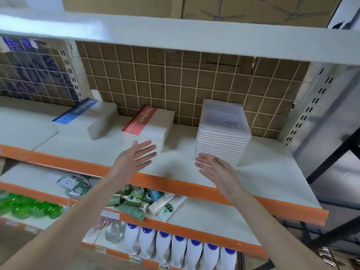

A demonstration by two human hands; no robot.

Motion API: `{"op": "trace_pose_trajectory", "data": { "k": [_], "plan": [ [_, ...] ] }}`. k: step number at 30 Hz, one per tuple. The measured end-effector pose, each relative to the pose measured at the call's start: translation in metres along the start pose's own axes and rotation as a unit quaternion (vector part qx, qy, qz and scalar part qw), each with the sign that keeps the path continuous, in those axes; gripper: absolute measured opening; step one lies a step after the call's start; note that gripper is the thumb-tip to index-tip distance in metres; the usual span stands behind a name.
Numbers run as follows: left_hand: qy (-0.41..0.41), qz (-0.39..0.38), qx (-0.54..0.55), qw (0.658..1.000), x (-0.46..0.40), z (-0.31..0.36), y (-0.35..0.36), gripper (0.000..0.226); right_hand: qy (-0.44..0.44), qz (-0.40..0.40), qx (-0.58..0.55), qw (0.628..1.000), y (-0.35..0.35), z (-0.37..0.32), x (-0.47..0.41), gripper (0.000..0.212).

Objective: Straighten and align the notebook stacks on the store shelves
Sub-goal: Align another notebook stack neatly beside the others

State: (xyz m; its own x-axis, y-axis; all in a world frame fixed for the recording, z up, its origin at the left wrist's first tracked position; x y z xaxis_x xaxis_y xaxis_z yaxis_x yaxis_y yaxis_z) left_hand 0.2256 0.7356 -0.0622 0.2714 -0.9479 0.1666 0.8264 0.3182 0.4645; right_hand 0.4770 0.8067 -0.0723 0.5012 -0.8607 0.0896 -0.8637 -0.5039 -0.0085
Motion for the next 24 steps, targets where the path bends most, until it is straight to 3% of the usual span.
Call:
{"op": "trace_pose_trajectory", "data": {
  "k": [5, 9, 13, 18, 24],
  "plan": [
    [0.056, 0.058, 0.006, 0.997, -0.013, 0.039, -0.065, 0.039, 0.02, -0.023, 0.033, 0.999, 0.061, -0.008, -0.045, 0.038],
    [0.087, 0.078, -0.038, 0.992, -0.039, 0.062, -0.118, 0.038, 0.033, 0.029, 0.021, 0.999, 0.094, -0.003, -0.076, 0.05],
    [0.044, 0.029, -0.042, 0.998, -0.073, 0.066, -0.147, 0.044, 0.038, 0.101, -0.008, 0.994, 0.115, 0.011, -0.103, 0.055],
    [-0.048, -0.066, 0.004, 0.997, -0.101, 0.063, -0.148, 0.046, 0.069, 0.113, -0.097, 0.986, 0.123, 0.021, -0.119, 0.061],
    [-0.042, -0.103, -0.022, 0.994, -0.12, 0.052, -0.148, 0.042, 0.06, 0.122, -0.087, 0.987, 0.117, 0.031, -0.121, 0.058]
  ]
}}
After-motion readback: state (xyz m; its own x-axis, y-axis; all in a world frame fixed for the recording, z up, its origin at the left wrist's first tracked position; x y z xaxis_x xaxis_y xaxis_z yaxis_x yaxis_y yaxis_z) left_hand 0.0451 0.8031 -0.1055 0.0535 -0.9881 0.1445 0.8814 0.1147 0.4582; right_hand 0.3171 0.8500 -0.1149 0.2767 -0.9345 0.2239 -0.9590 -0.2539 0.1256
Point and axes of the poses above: each hand's wrist, its own x-axis away from the middle knuckle, its own y-axis out of the palm, z = x × y, the point moved 3 cm from there along -x, towards the middle knuckle, and after that the axes turned 12 degrees about x, right-handed, at the moved point
